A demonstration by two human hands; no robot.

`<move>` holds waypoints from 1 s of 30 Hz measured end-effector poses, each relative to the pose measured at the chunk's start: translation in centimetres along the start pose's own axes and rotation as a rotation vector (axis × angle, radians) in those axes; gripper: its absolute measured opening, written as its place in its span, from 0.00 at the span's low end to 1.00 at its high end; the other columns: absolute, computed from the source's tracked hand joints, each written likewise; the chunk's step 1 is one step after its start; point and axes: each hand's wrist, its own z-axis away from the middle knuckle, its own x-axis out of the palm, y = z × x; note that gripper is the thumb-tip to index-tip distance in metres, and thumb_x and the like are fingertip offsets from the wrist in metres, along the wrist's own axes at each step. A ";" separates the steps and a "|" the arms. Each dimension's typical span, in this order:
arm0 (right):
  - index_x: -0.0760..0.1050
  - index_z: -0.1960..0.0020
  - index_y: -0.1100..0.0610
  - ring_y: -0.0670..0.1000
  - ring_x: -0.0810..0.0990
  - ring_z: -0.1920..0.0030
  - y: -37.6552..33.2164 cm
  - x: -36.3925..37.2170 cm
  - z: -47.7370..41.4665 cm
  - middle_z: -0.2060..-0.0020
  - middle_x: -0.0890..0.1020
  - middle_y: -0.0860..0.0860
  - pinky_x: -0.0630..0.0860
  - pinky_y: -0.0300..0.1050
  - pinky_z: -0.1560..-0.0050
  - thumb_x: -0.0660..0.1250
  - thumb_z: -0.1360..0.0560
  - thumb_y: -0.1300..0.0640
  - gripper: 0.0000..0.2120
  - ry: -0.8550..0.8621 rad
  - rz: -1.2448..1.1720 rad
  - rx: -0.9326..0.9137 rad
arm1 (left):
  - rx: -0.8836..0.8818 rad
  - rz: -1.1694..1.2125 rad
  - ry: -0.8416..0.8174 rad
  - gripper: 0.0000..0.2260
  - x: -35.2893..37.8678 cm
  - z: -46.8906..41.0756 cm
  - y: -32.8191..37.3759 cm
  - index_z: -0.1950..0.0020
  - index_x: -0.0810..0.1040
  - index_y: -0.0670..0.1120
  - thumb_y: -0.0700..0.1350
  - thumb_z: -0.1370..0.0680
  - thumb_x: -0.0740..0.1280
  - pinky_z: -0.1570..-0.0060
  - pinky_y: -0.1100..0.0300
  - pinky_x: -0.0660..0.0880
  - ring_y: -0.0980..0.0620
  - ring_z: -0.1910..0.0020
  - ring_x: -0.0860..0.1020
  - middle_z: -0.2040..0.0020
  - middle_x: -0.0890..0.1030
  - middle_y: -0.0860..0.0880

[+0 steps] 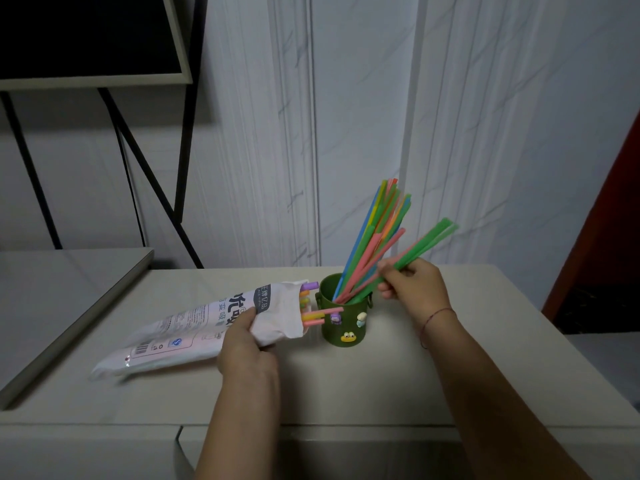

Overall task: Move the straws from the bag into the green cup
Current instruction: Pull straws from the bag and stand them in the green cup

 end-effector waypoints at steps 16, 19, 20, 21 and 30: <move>0.75 0.63 0.61 0.49 0.75 0.72 0.3 -0.7 1.2 0.72 0.77 0.56 0.76 0.36 0.71 0.66 0.26 0.64 0.07 -0.195 0.200 0.251 | 0.025 -0.006 -0.028 0.17 0.5 2.0 0.1 0.41 0.74 0.45 0.32 0.27 0.67 0.58 0.55 0.80 0.51 0.56 0.81 0.40 0.80 0.46; 0.76 0.59 0.61 0.46 0.76 0.76 -0.3 -0.7 2.5 0.71 0.77 0.54 0.72 0.33 0.77 0.64 0.24 0.60 0.06 -0.324 0.180 0.404 | 0.080 -0.029 -0.038 0.17 0.5 2.6 0.1 0.43 0.75 0.45 0.32 0.29 0.69 0.46 0.47 0.79 0.47 0.47 0.82 0.40 0.81 0.44; 0.76 0.58 0.60 0.45 0.76 0.77 -0.5 -0.3 2.9 0.71 0.77 0.53 0.70 0.33 0.78 0.63 0.23 0.57 0.08 -0.380 0.122 0.464 | 0.118 -0.035 -0.042 0.17 0.5 3.0 0.0 0.44 0.75 0.45 0.32 0.29 0.70 0.44 0.47 0.79 0.46 0.46 0.82 0.42 0.82 0.44; 0.76 0.57 0.60 0.45 0.76 0.78 -0.4 0.3 3.3 0.70 0.78 0.53 0.68 0.32 0.78 0.61 0.22 0.54 0.11 -0.437 0.046 0.530 | 0.167 -0.047 -0.044 0.17 0.6 3.3 0.0 0.44 0.76 0.44 0.32 0.30 0.71 0.44 0.47 0.79 0.46 0.47 0.82 0.43 0.82 0.44; 0.79 0.52 0.56 0.48 0.75 0.77 0.2 3.9 4.8 0.67 0.82 0.54 0.69 0.33 0.78 0.58 0.21 0.51 0.13 -0.542 -0.446 0.673 | 0.530 -0.194 -0.136 0.21 1.3 5.2 -0.2 0.40 0.77 0.45 0.35 0.31 0.74 0.48 0.56 0.80 0.54 0.50 0.83 0.45 0.83 0.49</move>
